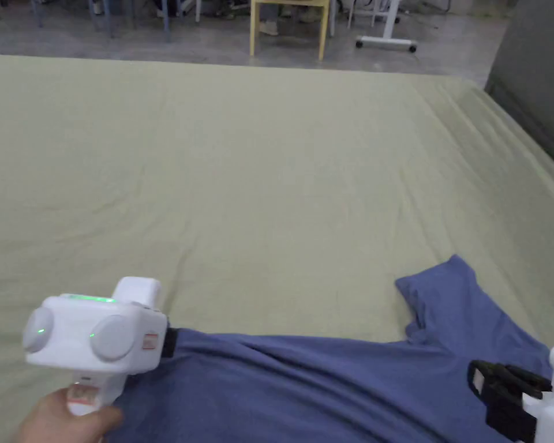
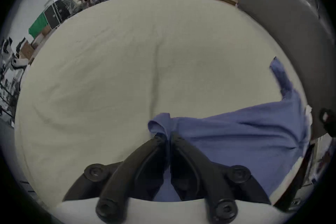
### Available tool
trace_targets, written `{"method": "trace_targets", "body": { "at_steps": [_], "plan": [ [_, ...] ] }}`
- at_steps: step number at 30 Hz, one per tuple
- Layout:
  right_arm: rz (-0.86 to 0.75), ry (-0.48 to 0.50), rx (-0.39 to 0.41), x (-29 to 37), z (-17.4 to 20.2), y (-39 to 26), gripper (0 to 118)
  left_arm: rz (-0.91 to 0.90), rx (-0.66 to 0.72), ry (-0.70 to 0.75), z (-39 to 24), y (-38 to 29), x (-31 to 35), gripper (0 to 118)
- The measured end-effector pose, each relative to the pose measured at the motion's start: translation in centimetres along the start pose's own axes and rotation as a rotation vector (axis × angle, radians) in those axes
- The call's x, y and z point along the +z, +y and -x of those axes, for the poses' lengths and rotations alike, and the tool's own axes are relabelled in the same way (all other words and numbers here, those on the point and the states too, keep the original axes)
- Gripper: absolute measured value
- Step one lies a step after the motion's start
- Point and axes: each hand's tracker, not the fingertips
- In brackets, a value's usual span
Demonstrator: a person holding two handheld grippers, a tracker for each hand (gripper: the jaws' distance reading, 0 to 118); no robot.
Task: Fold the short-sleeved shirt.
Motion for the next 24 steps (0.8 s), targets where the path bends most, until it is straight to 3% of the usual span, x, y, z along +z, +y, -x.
{"method": "trace_targets", "body": {
  "at_steps": [1,2,3,4,6,8,10,13,16,18,19,21,22,24],
  "plan": [
    [-0.016,-0.012,0.006,0.3,-0.6,1.0,7,-0.048,0.013,-0.018,-0.2,0.1,1.8,4],
    [-0.061,-0.065,0.014,0.5,-1.6,2.3,48,-0.103,0.007,-0.037,-0.5,-0.2,3.6,4],
    [-0.090,-0.106,0.000,0.5,-2.8,3.6,102,-0.131,0.000,-0.046,-0.6,-0.5,5.0,4],
    [-0.062,-0.096,-0.019,-0.4,-4.5,5.1,118,-0.142,0.002,-0.033,-0.8,-0.7,6.0,4],
    [-0.015,-0.077,-0.047,-4.1,-8.5,7.8,118,-0.149,0.002,-0.036,-1.5,-1.2,8.1,4],
    [0.278,-0.149,-0.117,-10.2,-11.7,8.1,118,-0.163,0.014,-0.046,-1.8,-1.4,8.9,4],
    [0.374,-0.186,-0.090,-15.4,-13.9,7.3,118,-0.167,0.026,-0.045,-2.4,-1.2,9.2,4],
    [0.496,-0.249,-0.087,-17.7,-15.1,6.3,118,-0.155,0.050,-0.065,-2.7,-0.5,8.4,4],
    [0.537,-0.246,-0.067,-16.8,-12.4,4.8,91,-0.146,0.057,-0.050,-3.2,0.0,7.8,4],
    [0.473,-0.228,-0.045,-15.8,-12.5,5.0,86,-0.142,0.059,-0.059,-3.0,0.2,7.4,4],
    [0.471,-0.209,-0.017,-16.3,-13.7,5.0,74,-0.143,0.059,-0.063,-3.2,0.2,7.5,4],
    [0.439,-0.194,0.033,-15.8,-13.9,5.3,28,-0.148,0.056,-0.066,-3.4,0.4,7.6,4],
    [0.436,-0.200,0.032,-15.8,-14.1,5.4,17,-0.152,0.056,-0.069,-3.6,0.5,7.8,4],
    [0.372,-0.242,0.105,-15.9,-13.3,4.9,11,-0.171,0.060,-0.076,-3.9,0.6,8.4,4]
  ]
}}
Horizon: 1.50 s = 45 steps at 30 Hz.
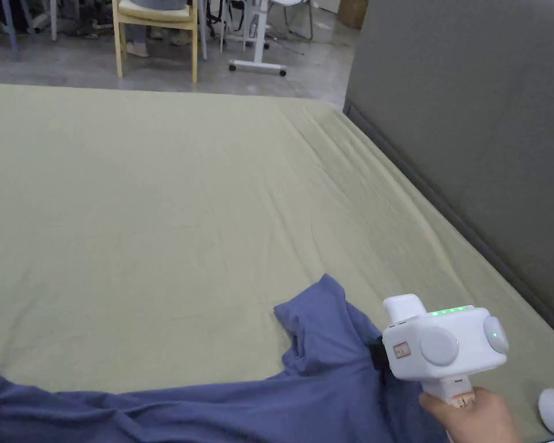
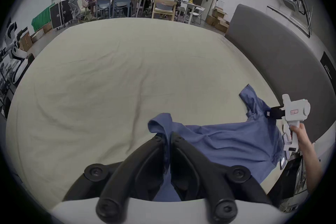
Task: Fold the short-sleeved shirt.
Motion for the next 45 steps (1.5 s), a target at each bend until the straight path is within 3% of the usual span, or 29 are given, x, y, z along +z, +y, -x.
{"method": "trace_targets", "body": {
  "at_steps": [3,6,10,17,22,26,30,35,39,45],
  "plan": [
    [-0.123,-0.032,0.017,2.3,1.0,-0.9,11,-0.051,0.039,-0.041,0.3,0.6,1.5,4],
    [-0.258,0.002,-0.027,6.5,0.6,-1.3,11,-0.135,0.083,-0.088,0.8,1.6,4.5,4],
    [-0.466,-0.016,0.000,16.0,2.0,-1.9,10,-0.288,0.083,-0.137,0.4,2.9,11.2,4],
    [-0.852,0.053,0.011,34.4,4.4,-1.3,10,-0.657,-0.005,-0.236,-1.2,6.2,27.5,4],
    [-1.070,0.153,0.005,46.3,4.5,1.0,10,-0.887,-0.132,-0.143,-2.3,8.9,38.4,4],
    [-1.140,0.109,0.031,52.0,4.6,3.2,10,-0.975,-0.131,-0.100,-1.8,11.7,43.3,4],
    [-1.135,0.129,0.042,54.3,5.0,6.3,10,-0.967,-0.142,0.012,-0.4,15.5,44.1,4],
    [-1.078,0.157,0.042,52.3,4.9,14.0,10,-0.856,-0.079,0.027,2.8,22.7,40.4,4],
    [-0.994,0.186,0.035,48.7,5.8,20.8,10,-0.782,-0.077,0.144,4.5,28.8,35.4,4],
    [-0.886,0.140,0.053,39.8,8.0,29.7,10,-0.767,0.027,0.150,8.3,34.2,27.2,4]
  ]
}}
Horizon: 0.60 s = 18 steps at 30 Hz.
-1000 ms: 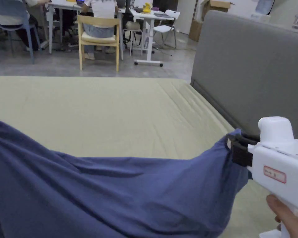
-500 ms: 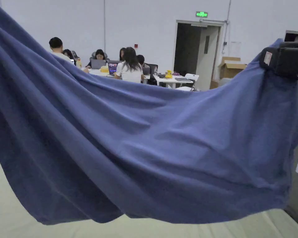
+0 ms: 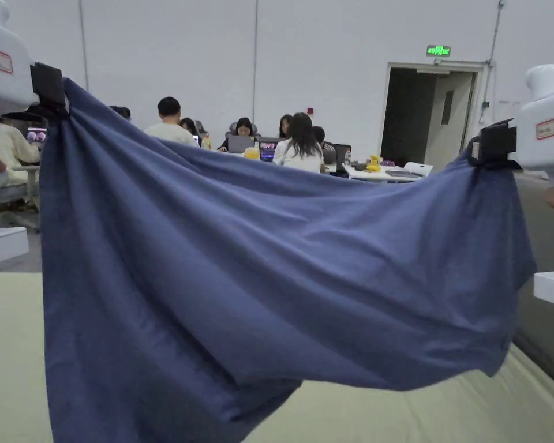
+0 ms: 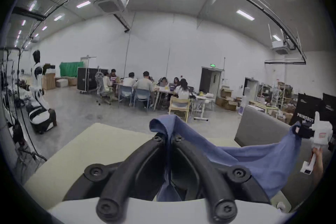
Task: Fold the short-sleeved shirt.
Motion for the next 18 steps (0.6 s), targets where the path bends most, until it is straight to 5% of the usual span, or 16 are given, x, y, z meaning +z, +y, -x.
{"method": "trace_targets", "body": {
  "at_steps": [5,12,18],
  "plan": [
    [0.172,-0.020,-0.016,-10.1,0.6,-9.4,10,0.119,-0.065,0.065,1.0,-10.3,-7.2,4],
    [0.449,-0.041,-0.110,-18.2,2.0,-31.0,10,0.513,0.022,0.038,2.5,-32.3,-14.5,4],
    [0.542,-0.046,-0.152,-19.1,1.8,-39.1,10,0.586,0.067,0.051,2.9,-38.5,-14.6,4]
  ]
}}
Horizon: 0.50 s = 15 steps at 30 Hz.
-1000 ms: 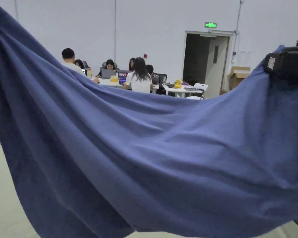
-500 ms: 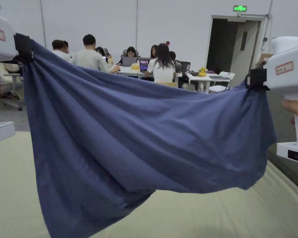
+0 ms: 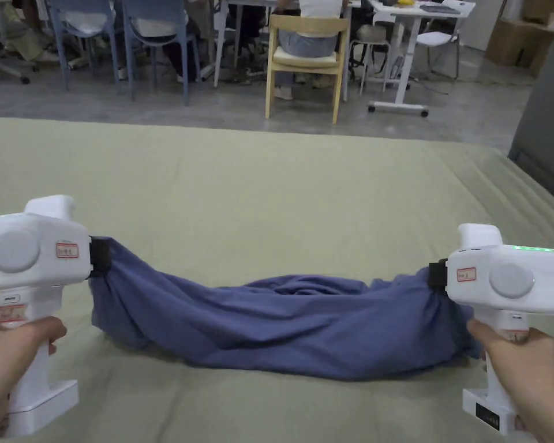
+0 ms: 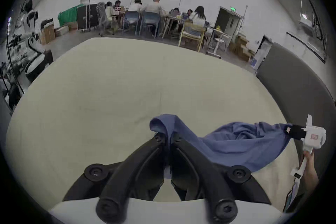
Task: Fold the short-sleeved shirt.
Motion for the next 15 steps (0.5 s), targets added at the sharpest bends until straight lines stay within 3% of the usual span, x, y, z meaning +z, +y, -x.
{"method": "trace_targets", "body": {
  "at_steps": [8,12,15],
  "plan": [
    [-0.036,0.043,-0.010,4.9,-2.1,-3.9,10,-0.040,0.014,-0.071,0.5,-4.5,6.0,4],
    [-0.044,0.057,0.035,9.9,-2.6,-9.4,10,-0.056,0.013,-0.088,1.1,-9.7,10.9,4],
    [-0.045,0.073,0.023,13.8,-3.3,-13.6,10,-0.027,0.035,-0.117,1.6,-13.5,14.4,4]
  ]
}}
